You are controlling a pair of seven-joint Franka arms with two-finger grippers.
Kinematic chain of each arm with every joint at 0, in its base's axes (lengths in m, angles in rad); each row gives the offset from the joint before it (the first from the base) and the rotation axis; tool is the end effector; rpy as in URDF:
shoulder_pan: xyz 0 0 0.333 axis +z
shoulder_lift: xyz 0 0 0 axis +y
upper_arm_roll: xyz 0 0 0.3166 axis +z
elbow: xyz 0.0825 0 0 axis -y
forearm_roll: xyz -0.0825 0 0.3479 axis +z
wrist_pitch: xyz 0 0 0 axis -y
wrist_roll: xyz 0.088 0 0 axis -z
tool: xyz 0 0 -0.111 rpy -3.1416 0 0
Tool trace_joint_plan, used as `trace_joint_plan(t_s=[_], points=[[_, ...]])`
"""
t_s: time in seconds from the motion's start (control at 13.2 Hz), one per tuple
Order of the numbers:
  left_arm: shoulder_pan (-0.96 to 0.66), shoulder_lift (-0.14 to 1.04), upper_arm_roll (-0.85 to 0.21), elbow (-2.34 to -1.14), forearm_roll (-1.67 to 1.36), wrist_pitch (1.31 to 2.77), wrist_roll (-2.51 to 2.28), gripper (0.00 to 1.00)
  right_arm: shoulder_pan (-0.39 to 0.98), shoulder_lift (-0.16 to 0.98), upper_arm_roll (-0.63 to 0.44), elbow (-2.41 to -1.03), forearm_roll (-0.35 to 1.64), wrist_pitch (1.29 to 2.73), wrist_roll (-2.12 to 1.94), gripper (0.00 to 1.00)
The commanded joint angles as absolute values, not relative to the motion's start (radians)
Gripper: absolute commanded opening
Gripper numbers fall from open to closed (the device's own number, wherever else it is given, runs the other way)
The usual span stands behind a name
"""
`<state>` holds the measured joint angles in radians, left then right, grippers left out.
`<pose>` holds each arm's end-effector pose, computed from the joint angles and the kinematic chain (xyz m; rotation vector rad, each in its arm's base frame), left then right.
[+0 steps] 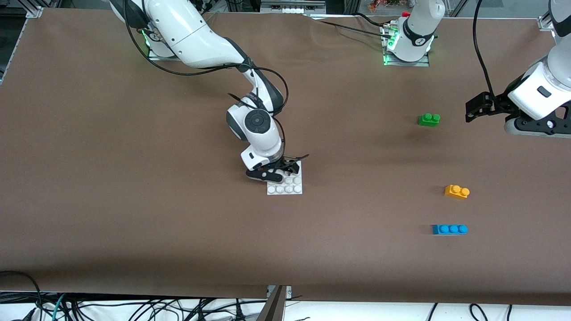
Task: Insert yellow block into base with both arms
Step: 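Slide the base plate toward the table middle with the right gripper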
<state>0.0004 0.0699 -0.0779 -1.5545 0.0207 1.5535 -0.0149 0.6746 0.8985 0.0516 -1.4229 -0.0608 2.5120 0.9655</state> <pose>0.5348 -0.0377 0.5900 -3.1196 0.0983 0.1091 0.5417 0.4702 0.1969 -2.9755 0.3240 -0.1934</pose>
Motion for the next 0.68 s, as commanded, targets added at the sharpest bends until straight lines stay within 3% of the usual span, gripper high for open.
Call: trace_joint_plan(t_s=[0.0,0.61], points=[[0.006,0.071,-0.081,-1.540,0.000,1.539,-0.020,1.00,0.709,0.976,0.055,-1.326,-0.074,2.517,1.005,1.00],[0.006,0.074,-0.080,-1.539,0.000,1.542,-0.020,1.00,0.744,0.999,0.055,-1.272,-0.066,2.517,1.086,1.00]])
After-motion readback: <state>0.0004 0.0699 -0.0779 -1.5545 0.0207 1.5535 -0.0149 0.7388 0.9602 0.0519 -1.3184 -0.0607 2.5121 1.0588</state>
